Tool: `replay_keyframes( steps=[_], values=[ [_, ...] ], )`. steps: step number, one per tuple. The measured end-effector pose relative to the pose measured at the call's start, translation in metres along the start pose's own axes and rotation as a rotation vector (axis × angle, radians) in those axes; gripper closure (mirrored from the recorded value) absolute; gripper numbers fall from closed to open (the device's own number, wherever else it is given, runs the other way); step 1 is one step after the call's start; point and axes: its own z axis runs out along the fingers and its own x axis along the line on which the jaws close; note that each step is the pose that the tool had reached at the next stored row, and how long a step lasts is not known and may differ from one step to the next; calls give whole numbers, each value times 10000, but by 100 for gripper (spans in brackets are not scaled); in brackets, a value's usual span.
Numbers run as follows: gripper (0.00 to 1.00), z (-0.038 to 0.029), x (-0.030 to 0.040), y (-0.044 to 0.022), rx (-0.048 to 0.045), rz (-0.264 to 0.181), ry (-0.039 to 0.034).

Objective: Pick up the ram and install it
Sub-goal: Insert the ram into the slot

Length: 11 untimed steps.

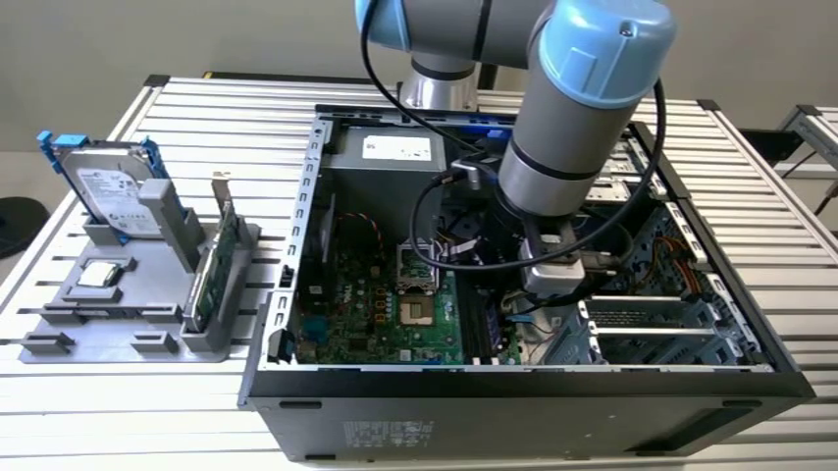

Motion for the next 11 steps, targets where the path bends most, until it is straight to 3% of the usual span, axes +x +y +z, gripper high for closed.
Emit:
replay_keyframes(
  steps=[11],
  values=[
    [100,2,-8,1,-1,2,1]
  ],
)
